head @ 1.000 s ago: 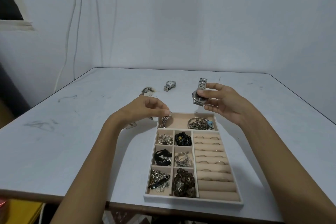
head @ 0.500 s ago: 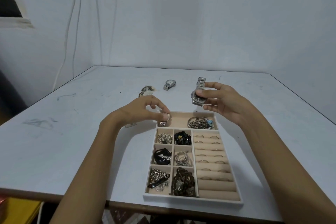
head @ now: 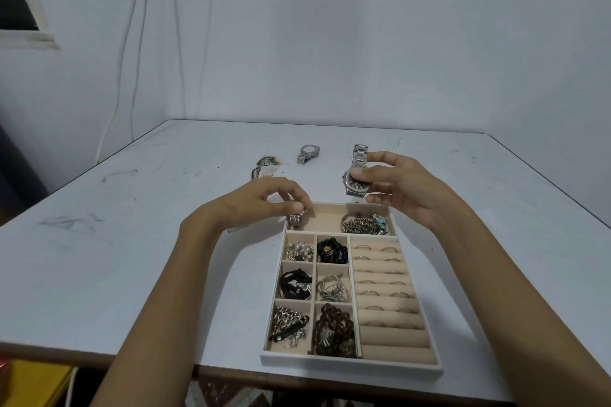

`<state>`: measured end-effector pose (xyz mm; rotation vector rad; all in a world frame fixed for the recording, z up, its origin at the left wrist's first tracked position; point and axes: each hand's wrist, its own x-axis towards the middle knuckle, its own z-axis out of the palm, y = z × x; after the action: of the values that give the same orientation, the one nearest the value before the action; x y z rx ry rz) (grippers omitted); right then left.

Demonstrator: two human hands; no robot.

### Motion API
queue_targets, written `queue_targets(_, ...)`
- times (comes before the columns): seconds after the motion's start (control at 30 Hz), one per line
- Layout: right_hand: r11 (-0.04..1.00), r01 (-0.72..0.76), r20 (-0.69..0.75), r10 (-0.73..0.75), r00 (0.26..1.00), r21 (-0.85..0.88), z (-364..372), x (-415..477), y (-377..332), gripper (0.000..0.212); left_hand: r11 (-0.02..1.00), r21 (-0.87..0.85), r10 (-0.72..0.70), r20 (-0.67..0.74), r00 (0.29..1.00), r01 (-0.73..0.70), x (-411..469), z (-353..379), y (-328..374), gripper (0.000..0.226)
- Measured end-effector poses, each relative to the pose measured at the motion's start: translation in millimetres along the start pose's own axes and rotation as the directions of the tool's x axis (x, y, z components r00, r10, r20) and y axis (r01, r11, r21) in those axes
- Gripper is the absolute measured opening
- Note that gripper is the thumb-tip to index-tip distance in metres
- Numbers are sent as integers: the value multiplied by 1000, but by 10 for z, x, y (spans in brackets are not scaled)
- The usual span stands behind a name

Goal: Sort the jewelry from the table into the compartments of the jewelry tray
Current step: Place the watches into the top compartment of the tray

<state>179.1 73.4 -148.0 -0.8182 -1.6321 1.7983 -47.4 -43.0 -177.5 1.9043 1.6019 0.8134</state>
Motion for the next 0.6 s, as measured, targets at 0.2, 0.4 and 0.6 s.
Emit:
queue_targets(0.2,1000,6,9,-6,1000,-11,-4,4,3,45,1000,-7,4,8,1000,-4,-21,-9,25,13)
queue_targets(0.4,999,7,9,-6,1000,-32,-1,6,6,47,999,-48,2,-229,973,-13,36,22,-6,9)
queue_targets(0.6,999,6,6,-6,1000,-42,4,-3,1,48,991,-135,-22,-288,957,-18,23,25,25,13)
